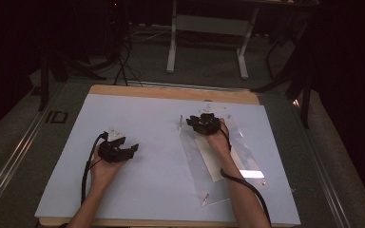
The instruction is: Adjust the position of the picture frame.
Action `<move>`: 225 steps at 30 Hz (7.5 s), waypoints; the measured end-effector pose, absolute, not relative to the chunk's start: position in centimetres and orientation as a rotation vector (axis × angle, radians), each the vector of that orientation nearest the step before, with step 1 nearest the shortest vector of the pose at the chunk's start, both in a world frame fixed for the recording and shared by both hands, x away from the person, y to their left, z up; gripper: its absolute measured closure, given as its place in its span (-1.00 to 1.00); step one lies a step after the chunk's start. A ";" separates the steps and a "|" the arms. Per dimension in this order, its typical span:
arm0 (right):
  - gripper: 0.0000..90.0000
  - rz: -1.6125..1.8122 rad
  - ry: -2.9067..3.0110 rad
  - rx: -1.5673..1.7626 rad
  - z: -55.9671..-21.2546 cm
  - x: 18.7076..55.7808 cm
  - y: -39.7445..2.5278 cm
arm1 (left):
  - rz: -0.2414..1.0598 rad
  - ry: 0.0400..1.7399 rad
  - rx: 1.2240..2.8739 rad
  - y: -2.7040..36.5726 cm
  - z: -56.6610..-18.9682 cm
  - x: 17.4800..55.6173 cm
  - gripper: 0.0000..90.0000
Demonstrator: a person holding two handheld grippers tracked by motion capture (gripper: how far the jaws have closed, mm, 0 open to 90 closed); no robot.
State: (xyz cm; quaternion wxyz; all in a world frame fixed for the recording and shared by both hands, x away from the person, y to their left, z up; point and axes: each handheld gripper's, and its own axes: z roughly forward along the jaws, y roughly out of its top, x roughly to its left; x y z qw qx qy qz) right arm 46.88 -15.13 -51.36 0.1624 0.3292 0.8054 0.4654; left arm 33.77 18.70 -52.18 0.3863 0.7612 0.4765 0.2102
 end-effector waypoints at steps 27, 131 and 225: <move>0.90 1.178 2.300 0.982 -51.7 49.6 -11.5 | 0.482 1.100 2.001 15.9 -52.0 32.6 -0.18; 0.88 1.076 2.105 1.179 -47.7 48.5 -18.4 | 0.366 0.892 1.822 19.3 -50.4 31.7 0.86; 0.81 1.157 2.212 1.443 -52.8 45.0 -22.4 | 0.419 1.314 1.872 18.9 -52.9 42.6 0.86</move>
